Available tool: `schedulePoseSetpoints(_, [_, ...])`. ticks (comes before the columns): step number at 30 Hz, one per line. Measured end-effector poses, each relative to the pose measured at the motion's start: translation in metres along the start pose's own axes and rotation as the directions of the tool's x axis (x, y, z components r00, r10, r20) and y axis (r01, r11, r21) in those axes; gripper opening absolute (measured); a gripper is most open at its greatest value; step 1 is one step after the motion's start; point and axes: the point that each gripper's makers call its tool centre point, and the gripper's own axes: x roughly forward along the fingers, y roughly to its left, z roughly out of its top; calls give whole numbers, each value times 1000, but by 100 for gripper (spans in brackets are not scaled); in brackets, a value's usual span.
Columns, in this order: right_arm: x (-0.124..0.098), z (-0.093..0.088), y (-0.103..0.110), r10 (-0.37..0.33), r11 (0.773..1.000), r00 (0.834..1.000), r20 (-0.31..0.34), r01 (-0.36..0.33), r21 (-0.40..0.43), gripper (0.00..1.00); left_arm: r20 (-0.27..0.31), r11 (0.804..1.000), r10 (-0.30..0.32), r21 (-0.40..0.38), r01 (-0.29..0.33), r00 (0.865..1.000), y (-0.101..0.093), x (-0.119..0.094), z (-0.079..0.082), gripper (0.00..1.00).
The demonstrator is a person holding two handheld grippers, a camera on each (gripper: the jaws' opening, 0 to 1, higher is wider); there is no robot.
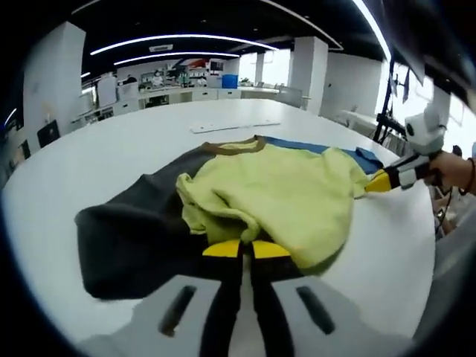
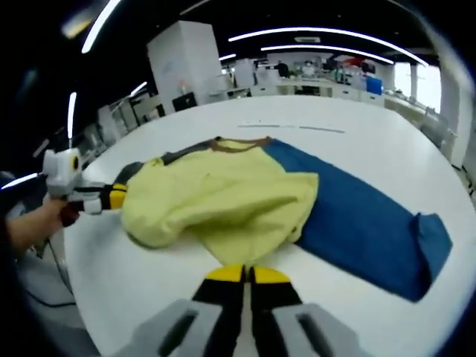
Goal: Fold the garment on the visible template until the final outline fits inside the template.
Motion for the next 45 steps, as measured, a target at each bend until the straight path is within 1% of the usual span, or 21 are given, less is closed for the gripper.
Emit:
schedulePoseSetpoints(2, [-3,1,0,2,1000,1000,3,-2,-4,0,13,1000,-6,-17,6,1000,2,-5,1,0])
schedulePoseSetpoints(4, [-9,3,2,11,1000,1000,8,-11,-14,0,6,1000,-6,-14,6,1000,-1,-11,3,0])
schedulePoseSetpoints(6, [-11,3,1,16,1000,1000,7,-16,-16,0,-10,1000,-7,-16,6,1000,4,-15,-1,0])
schedulePoseSetpoints(9, [-17,3,0,21,999,1000,5,-21,-26,0,-10,1000,-3,-31,2,1000,8,-25,-2,0])
schedulePoseSetpoints(11, [-21,4,4,49,997,999,7,-48,-60,0,-7,999,-4,-43,4,1000,9,-32,-3,0])
schedulePoseSetpoints(12, [-24,4,6,52,996,999,13,-51,-66,0,4,999,-10,-48,10,1000,8,-36,-2,0])
schedulePoseSetpoints(13, [-28,4,6,55,996,998,13,-54,-73,0,27,997,-30,-72,32,999,6,-40,1,0])
schedulePoseSetpoints(14, [-29,4,4,55,996,998,14,-54,-72,0,27,995,-39,-93,41,999,5,-44,1,0])
schedulePoseSetpoints(18, [-39,1,2,59,996,998,14,-58,-66,0,23,996,-34,-80,35,999,5,-59,-1,0])
schedulePoseSetpoints(22, [-48,0,4,59,997,998,20,-58,-56,0,16,995,-33,-94,34,999,5,-72,-5,0])
schedulePoseSetpoints(24, [-53,-1,6,67,997,998,19,-66,-46,0,7,995,-38,-96,39,999,4,-77,-6,0])
schedulePoseSetpoints(26, [-56,-3,6,77,996,997,15,-76,-44,0,2,995,-45,-88,45,999,-3,-84,-6,0])
schedulePoseSetpoints(30, [-69,-7,14,95,995,995,7,-94,-42,0,8,995,-42,-85,43,999,-4,-96,-9,0])
schedulePoseSetpoints(32, [-71,-7,15,115,993,993,22,-114,-32,0,16,994,-40,-105,42,999,-8,-103,-9,0])
schedulePoseSetpoints(36, [-80,-13,18,127,991,992,11,-127,-39,0,13,992,-34,-123,35,999,-9,-113,-11,0])
schedulePoseSetpoints(38, [-83,-17,20,133,990,991,-1,-133,-50,0,-5,993,-26,-117,25,1000,-9,-119,-14,0])
schedulePoseSetpoints(39, [-87,-20,21,137,989,991,-7,-137,-53,0,-26,993,-21,-114,18,999,-8,-122,-19,0])
schedulePoseSetpoints(42, [-93,-27,23,143,988,989,-26,-144,-49,0,-43,993,-28,-117,23,999,-17,-127,-23,0])
schedulePoseSetpoints(43, [-96,-31,23,142,988,989,-36,-144,-48,0,-58,992,-35,-120,28,998,-19,-130,-28,0])
schedulePoseSetpoints(44, [-98,-34,24,144,988,988,-45,-147,-51,0,-79,993,-27,-120,18,997,-19,-132,-32,0])
schedulePoseSetpoints(45, [-100,-36,25,148,987,988,-50,-150,-55,0,-116,994,-15,-113,2,993,-19,-135,-40,0])
